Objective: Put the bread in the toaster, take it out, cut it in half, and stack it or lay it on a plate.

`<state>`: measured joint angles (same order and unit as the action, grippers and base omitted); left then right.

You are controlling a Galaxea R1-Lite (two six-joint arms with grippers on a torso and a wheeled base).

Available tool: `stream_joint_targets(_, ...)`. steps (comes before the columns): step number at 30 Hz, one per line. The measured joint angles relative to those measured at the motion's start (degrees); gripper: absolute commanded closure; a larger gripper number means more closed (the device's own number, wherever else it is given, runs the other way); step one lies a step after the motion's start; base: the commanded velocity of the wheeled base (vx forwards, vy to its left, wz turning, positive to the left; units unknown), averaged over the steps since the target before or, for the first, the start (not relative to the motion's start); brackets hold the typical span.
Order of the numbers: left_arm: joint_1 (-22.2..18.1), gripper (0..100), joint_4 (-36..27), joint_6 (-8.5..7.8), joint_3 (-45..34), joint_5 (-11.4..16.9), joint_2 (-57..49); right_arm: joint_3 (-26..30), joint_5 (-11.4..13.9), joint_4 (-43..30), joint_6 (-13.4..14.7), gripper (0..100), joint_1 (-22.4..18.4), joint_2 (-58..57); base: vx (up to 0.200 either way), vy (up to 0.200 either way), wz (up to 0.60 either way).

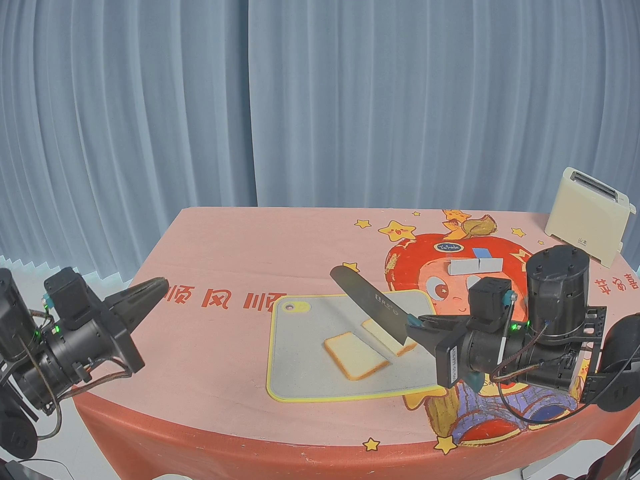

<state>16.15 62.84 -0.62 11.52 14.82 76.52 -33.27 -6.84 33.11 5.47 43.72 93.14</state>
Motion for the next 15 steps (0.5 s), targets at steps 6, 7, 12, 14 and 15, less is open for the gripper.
stream_joint_targets(6,-2.1,100,-0.3,-0.04,-7.8,-0.3,-6.6,0.1,-0.2,0.0,0.0,100,-0.8,-0.8,0.0,0.0,0.0)
stream_joint_targets(7,-2.6,100,-0.9,-0.02,-8.7,-0.3,-8.3,0.1,-0.2,0.0,0.0,100,-1.0,-1.1,0.0,0.0,0.0)
stream_joint_targets(12,-4.5,100,-5.9,0.05,-10.2,-0.3,-15.8,0.1,-0.2,0.1,-0.3,100,-1.8,-2.2,0.0,0.0,0.0)
stream_joint_targets(14,-5.6,100,-10.6,0.02,-10.4,-0.3,-19.5,0.1,-0.2,0.1,-0.3,100,-2.2,-2.6,0.0,0.0,0.0)
stream_joint_targets(15,-6.1,100,-13.1,-0.02,-10.4,-0.3,-21.2,0.1,-0.2,0.1,-0.4,100,-2.3,-2.8,0.0,0.0,0.0)
